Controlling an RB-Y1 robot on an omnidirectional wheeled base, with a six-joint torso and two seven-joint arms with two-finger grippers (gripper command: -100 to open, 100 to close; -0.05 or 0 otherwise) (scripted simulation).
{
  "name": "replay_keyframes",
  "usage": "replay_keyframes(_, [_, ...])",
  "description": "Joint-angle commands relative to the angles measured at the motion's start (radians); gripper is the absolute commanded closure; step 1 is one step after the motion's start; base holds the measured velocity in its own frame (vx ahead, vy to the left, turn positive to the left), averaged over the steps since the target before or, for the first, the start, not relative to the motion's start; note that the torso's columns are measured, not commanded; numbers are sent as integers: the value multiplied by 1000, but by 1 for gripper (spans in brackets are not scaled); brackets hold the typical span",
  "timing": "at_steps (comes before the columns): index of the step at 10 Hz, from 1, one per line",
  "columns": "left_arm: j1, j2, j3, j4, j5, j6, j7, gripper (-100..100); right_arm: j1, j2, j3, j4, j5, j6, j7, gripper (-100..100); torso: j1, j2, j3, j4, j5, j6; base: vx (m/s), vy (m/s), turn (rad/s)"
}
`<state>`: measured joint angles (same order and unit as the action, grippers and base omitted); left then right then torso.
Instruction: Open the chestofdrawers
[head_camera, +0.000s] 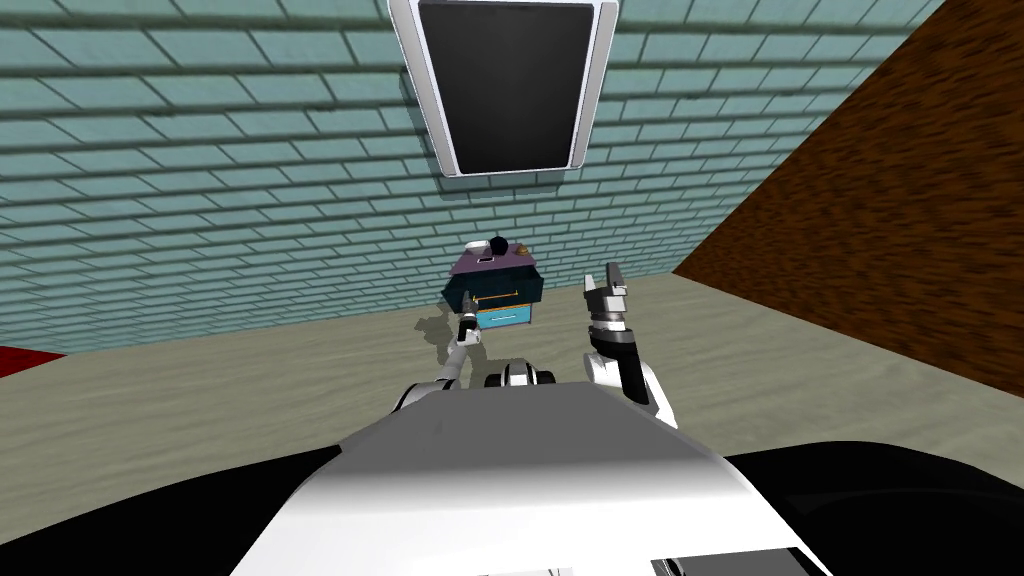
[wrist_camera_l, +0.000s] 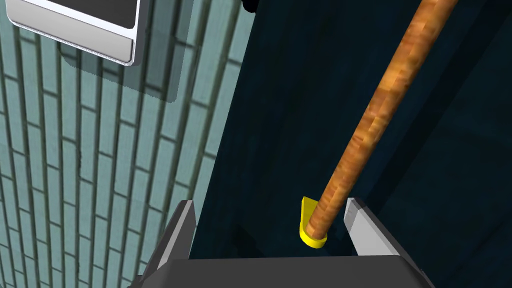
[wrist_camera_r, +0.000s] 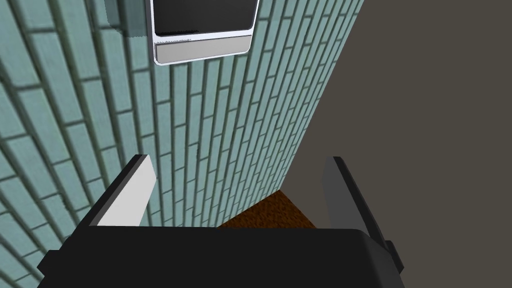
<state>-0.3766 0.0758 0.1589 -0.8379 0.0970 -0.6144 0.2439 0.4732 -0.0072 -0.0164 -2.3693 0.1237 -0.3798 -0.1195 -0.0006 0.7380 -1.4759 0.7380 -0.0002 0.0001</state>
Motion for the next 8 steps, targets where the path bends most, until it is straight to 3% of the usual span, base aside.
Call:
replay_keyframes(1, [-66,-7,7,25,-8,37,-9,-100,0,0,0,0,0,0,0,0,0,0,0,0,0,0,-55,15,77])
replay_keyframes(2, [-91,-11,10,36,-11,50,-13,-100,0,0,0,0,0,0,0,0,1,0,0,0,0,-1,-59,10,80])
replay_keyframes(3, [-64,-12,7,14,-10,52,-11,-100,0,0,0,0,0,0,0,0,0,3,2,3,-1,-1,-20,4,8])
replay_keyframes(4, [-64,-13,6,12,-10,59,-12,0,0,0,0,0,0,0,0,0,-1,2,2,2,-1,-1,0,0,0])
replay_keyframes(8, [-62,-14,6,14,-10,61,-12,0,0,0,0,0,0,0,0,0,0,1,0,1,0,0,0,0,0])
